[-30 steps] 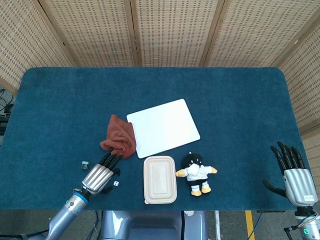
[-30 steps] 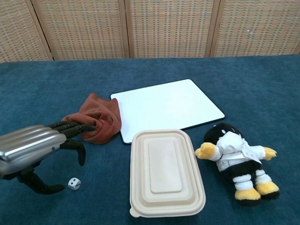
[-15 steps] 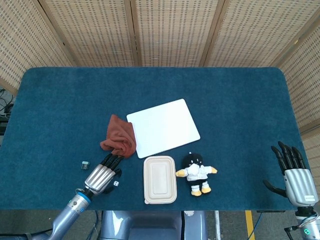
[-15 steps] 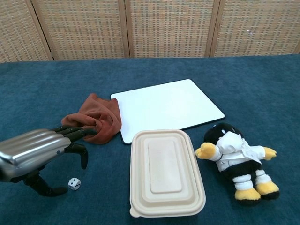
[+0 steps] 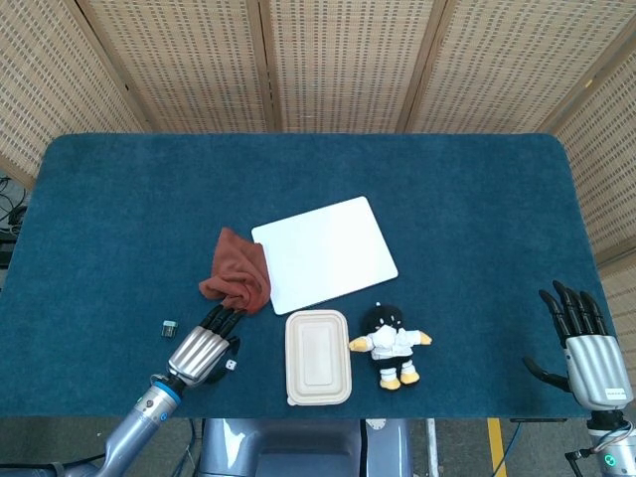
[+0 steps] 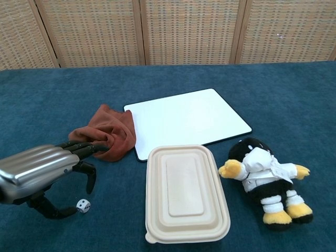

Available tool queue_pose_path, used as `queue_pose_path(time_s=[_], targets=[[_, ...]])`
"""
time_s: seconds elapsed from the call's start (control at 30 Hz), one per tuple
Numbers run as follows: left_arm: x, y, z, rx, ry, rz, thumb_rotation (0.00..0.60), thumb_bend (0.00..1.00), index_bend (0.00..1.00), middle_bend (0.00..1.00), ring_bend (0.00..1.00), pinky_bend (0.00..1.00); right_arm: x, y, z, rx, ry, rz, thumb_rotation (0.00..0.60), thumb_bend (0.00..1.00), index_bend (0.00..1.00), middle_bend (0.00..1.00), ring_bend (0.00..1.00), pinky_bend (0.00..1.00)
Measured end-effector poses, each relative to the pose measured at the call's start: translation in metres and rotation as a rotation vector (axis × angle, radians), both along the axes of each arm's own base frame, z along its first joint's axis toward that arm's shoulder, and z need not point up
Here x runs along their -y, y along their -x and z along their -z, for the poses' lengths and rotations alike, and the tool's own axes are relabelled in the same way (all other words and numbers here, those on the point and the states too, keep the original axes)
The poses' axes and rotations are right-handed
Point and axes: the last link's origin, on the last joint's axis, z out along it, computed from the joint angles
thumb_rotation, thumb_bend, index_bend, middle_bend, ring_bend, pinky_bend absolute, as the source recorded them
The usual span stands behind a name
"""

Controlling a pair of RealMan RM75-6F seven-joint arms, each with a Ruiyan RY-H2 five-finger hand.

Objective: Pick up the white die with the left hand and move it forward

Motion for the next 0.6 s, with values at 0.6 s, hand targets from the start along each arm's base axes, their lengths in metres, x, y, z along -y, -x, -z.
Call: queue_pose_path(time_s=[0.6], targets=[[0.0031, -0.002, 0.004, 0.004, 0.012, 0.008, 0.6, 0.34, 0.59, 0.0, 0.0, 0.0, 0.0, 0.0005, 0.0003, -0.002, 0.001, 0.001, 0.6, 0.21, 0.0, 0.0, 0.0, 0.0]])
